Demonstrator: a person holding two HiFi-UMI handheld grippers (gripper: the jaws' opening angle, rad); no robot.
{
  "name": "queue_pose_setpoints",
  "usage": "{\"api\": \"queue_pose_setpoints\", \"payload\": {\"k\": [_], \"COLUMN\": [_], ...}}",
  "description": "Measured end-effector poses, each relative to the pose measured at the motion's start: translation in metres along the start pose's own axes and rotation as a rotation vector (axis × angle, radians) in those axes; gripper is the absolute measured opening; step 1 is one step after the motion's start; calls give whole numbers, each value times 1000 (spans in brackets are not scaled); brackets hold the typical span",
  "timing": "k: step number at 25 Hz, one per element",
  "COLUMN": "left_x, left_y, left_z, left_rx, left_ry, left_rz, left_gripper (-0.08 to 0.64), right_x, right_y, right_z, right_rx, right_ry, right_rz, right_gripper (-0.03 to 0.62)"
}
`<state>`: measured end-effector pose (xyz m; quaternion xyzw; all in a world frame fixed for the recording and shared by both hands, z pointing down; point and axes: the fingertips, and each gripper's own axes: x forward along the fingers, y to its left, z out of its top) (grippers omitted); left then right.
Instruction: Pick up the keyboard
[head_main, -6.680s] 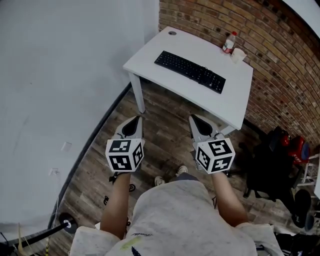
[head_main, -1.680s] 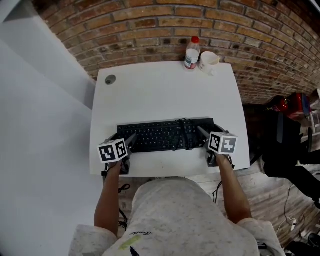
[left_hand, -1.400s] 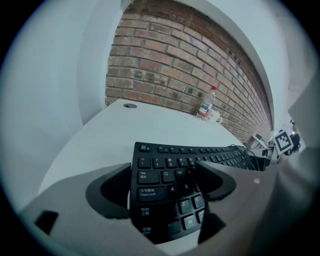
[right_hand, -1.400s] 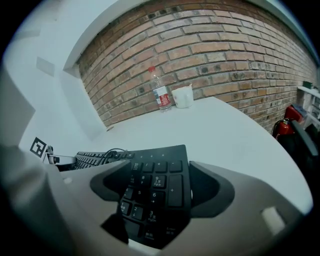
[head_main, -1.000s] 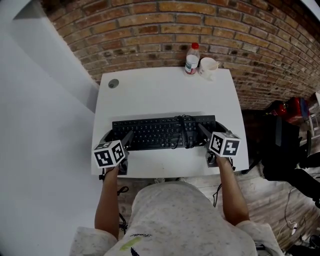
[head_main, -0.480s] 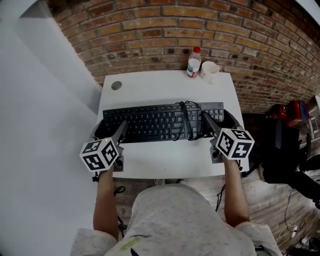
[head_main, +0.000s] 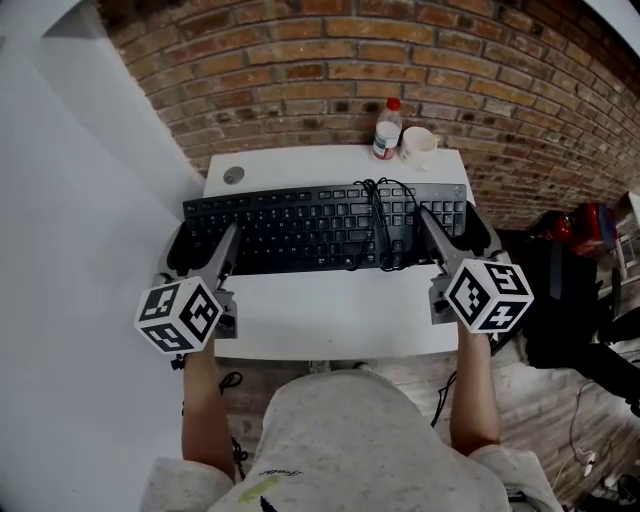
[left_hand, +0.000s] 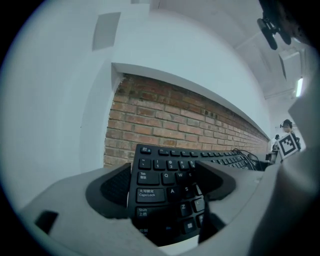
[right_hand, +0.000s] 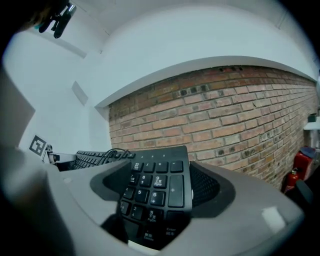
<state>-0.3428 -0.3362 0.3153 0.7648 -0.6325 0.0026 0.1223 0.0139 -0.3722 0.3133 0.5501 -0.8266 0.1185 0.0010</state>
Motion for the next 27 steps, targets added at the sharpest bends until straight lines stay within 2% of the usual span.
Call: {"api": "queue_pose_setpoints", "payload": {"k": [6, 27], "left_x": [-3, 0], "left_y": [-11, -8], "left_z": [16, 13], "left_rx": [20, 7], "left_ry": [-46, -49], "left_rz": [0, -9], "left_gripper": [394, 394], "right_x": [-8, -9], "right_y": [-3, -2], "right_z": [14, 16], "right_rx": [-5, -17], "right_ry": [-38, -41], "right_rz": [2, -14], "right_gripper": [371, 371]}}
